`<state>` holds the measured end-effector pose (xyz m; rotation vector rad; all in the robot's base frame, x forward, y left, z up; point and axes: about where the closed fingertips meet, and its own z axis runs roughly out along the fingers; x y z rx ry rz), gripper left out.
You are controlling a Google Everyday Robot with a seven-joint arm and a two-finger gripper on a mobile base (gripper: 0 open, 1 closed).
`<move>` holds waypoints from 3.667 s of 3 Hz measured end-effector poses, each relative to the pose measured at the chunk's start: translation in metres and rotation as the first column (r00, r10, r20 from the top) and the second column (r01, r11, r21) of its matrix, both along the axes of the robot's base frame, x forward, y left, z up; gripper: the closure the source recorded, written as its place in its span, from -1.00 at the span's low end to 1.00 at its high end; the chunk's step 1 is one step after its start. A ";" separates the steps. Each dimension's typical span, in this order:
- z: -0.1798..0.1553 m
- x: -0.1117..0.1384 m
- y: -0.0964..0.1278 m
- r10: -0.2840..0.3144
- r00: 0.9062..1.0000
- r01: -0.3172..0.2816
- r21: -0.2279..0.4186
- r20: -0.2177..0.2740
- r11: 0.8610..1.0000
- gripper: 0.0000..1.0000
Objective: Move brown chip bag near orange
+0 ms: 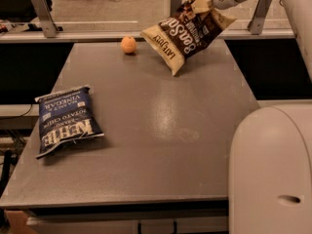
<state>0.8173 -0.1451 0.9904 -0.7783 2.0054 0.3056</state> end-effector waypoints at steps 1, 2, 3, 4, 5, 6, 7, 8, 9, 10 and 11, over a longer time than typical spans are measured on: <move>-0.022 0.001 0.005 -0.079 0.995 0.081 0.037 -0.054 0.996 1.00; -0.043 0.001 0.012 -0.129 0.987 0.136 0.062 -0.099 0.989 1.00; -0.056 0.004 0.010 -0.173 0.976 0.184 0.077 -0.130 0.980 0.66; -0.062 0.010 0.003 -0.207 0.967 0.221 0.087 -0.146 0.972 0.20; -0.065 0.015 -0.005 -0.229 0.961 0.247 0.101 -0.158 0.964 -0.27; -0.064 0.020 -0.010 -0.240 0.957 0.260 0.121 -0.162 0.958 -0.73; -0.066 0.021 -0.007 -0.237 0.957 0.258 0.121 -0.165 0.959 -1.00; -0.067 0.021 -0.007 -0.237 0.957 0.258 0.121 -0.166 0.959 -1.00; -0.062 0.016 -0.017 -0.218 0.963 0.238 0.117 -0.157 0.964 -1.00; -0.043 0.005 -0.044 -0.172 0.977 0.189 0.141 -0.127 0.972 -1.00; -0.019 -0.009 -0.081 -0.129 0.987 0.145 0.192 -0.096 0.971 -1.00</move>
Offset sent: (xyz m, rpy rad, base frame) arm -0.0096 0.0194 -0.0653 0.1057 0.1363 -0.2067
